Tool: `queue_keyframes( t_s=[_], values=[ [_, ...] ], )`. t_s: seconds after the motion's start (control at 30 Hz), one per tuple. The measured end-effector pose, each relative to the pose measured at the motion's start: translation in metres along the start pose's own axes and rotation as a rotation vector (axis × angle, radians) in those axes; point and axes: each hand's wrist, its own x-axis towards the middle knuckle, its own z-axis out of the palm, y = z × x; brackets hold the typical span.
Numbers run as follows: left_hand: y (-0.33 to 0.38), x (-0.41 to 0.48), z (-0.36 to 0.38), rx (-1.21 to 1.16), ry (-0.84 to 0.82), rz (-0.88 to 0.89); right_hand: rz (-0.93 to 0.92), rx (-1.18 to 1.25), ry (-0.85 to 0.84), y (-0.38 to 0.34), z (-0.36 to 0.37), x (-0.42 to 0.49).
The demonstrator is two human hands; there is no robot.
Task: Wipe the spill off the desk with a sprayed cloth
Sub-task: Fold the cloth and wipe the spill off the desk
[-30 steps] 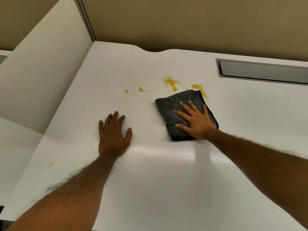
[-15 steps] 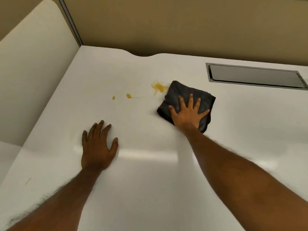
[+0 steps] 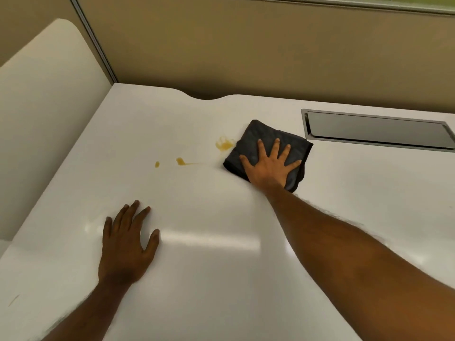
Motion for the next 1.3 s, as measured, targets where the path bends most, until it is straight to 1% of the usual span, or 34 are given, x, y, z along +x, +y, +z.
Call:
queue_keyframes(
  t_s=[0.13,0.33,0.6,0.73,0.8,0.9,0.97,1.1,1.17,1.23,1.3],
  values=[
    [0.001,0.001,0.002,0.001,-0.001,-0.003,-0.054,-0.004,-0.02,-0.013,-0.002,0.023],
    [0.002,0.0,0.001,0.011,-0.02,-0.011,-0.16,-0.011,-0.032,-0.056,0.005,0.022],
    [0.003,0.001,-0.004,0.009,-0.052,-0.017,-0.349,0.002,-0.056,-0.159,0.025,-0.029],
    [0.004,0.003,-0.006,0.012,-0.102,-0.04,-0.512,-0.042,-0.08,-0.207,0.039,-0.062],
    [0.003,0.003,-0.007,0.01,-0.127,-0.044,-0.59,-0.074,-0.088,-0.21,0.042,-0.067],
    [0.003,0.004,-0.007,-0.002,-0.133,-0.048,-0.641,-0.051,-0.077,-0.187,0.037,-0.056],
    [0.003,0.003,-0.009,-0.013,-0.132,-0.032,-0.575,-0.02,-0.055,-0.163,0.032,-0.049],
    [0.004,0.001,-0.012,-0.035,-0.123,-0.012,-0.312,0.004,-0.001,-0.097,0.019,-0.029],
    [0.003,0.0,-0.013,-0.038,-0.122,0.003,-0.212,0.022,0.017,-0.065,0.015,-0.024],
    [0.0,0.001,-0.013,-0.035,-0.125,0.014,-0.114,0.046,0.036,-0.049,0.017,-0.028],
    [-0.001,0.003,-0.015,-0.033,-0.132,0.014,-0.015,0.049,0.075,-0.054,0.021,-0.041]
  ],
)
